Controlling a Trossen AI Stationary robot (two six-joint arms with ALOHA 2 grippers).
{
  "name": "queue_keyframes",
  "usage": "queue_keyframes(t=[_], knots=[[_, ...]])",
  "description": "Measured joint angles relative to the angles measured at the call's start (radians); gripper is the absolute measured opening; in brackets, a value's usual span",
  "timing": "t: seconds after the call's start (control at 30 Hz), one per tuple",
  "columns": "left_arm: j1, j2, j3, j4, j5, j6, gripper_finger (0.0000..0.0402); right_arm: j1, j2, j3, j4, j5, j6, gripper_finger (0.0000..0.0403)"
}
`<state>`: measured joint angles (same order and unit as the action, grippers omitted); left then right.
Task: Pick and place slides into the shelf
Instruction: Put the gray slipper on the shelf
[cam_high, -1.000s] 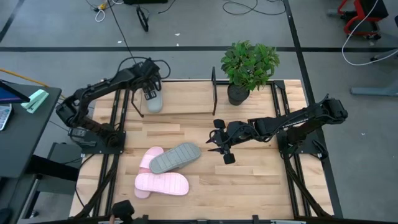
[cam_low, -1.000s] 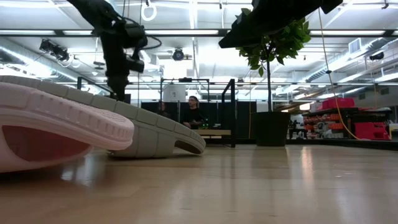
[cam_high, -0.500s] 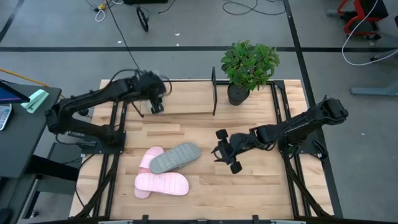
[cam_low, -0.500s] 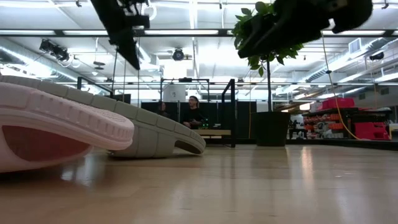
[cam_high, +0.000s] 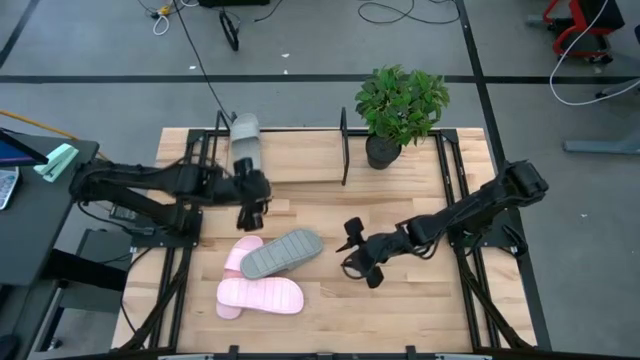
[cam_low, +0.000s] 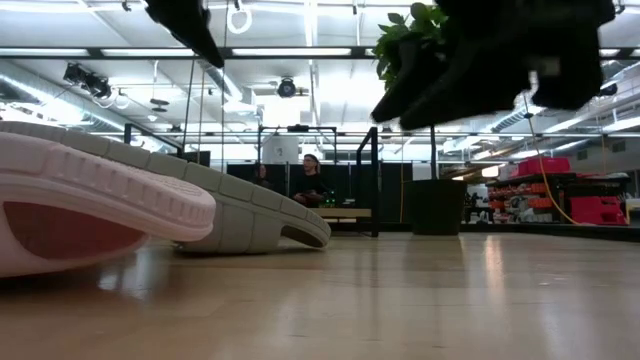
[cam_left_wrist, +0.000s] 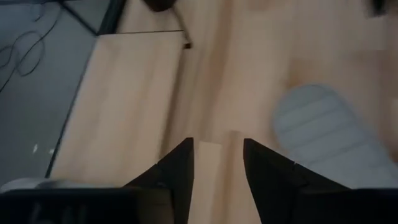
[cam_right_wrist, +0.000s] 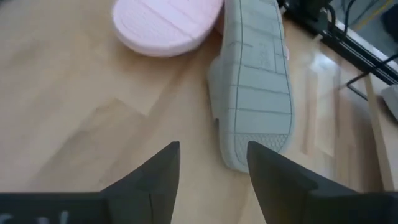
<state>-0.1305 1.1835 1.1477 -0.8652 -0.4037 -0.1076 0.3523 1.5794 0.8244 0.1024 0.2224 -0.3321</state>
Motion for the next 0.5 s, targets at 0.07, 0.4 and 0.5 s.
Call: queue_keyframes(t=[0.07, 0.4, 0.5], knots=[[-0.063, 0.000, 0.000, 0.000, -0.006, -0.045, 0.0138, 0.000, 0.037, 0.011, -0.001, 0.049, -0.023, 0.0200], [-0.356, 0.000, 0.000, 0.000, -0.139, -0.277, 0.0128, -0.003, 0.147, 0.092, 0.084, 0.130, -0.124, 0.0217], [-0.412, 0.000, 0.000, 0.000, -0.158, -0.330, 0.0128, -0.009, 0.186, 0.124, 0.083, 0.129, -0.162, 0.0221]])
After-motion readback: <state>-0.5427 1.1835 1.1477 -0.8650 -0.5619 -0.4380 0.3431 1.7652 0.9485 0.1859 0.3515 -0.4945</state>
